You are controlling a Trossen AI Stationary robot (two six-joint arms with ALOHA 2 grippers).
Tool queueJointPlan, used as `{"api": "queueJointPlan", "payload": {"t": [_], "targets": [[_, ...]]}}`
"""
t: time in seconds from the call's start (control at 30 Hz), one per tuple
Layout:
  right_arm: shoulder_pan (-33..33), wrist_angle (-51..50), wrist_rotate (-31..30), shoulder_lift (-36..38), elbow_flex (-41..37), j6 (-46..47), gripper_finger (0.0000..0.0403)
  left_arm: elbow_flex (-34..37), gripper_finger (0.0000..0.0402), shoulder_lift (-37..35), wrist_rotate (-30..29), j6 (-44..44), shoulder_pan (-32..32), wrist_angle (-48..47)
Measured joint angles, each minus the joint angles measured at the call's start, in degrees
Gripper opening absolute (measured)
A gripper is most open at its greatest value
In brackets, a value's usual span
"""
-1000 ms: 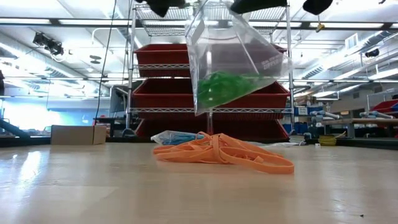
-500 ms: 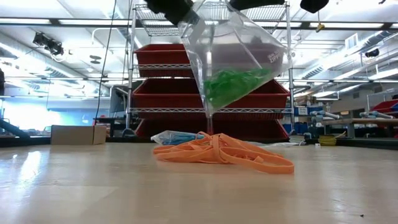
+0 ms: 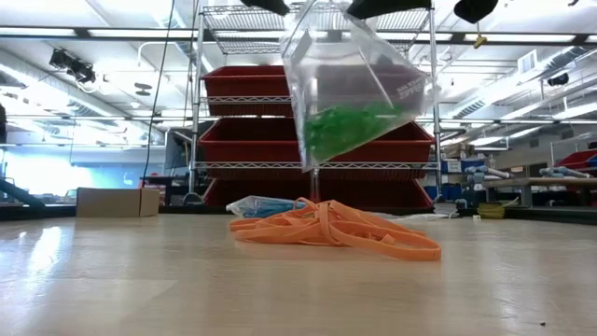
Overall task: Sort rubber bands
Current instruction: Put the green rubber band into the bottom transparent zip bag
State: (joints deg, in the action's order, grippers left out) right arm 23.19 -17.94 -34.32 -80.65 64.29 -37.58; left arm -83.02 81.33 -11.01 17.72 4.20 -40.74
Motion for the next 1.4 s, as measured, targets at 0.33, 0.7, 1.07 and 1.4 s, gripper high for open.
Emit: {"api": "queueJointPlan", "payload": {"t": [0.33,0.7,1.07,1.4], "targets": [[1.1,-1.4,-3.5,4.8,0.0,0.0,0.0000,2.3,0.0161,-2.5,-3.0,-5.6,3.7,-6.1],[5.9,-5.6,-11.9,9.0,0.0,0.6,0.0000,28.8,0.0161,-2.7,0.4,-10.3,3.4,24.4],[6.2,-5.9,-12.8,10.3,0.0,2.0,0.0000,35.2,0.0161,11.5,2.9,-11.9,0.2,41.3],[6.4,-6.6,-12.6,10.3,0.0,4.1,0.0000,34.8,0.0161,18.6,13.0,-12.0,-6.7,49.1]]}}
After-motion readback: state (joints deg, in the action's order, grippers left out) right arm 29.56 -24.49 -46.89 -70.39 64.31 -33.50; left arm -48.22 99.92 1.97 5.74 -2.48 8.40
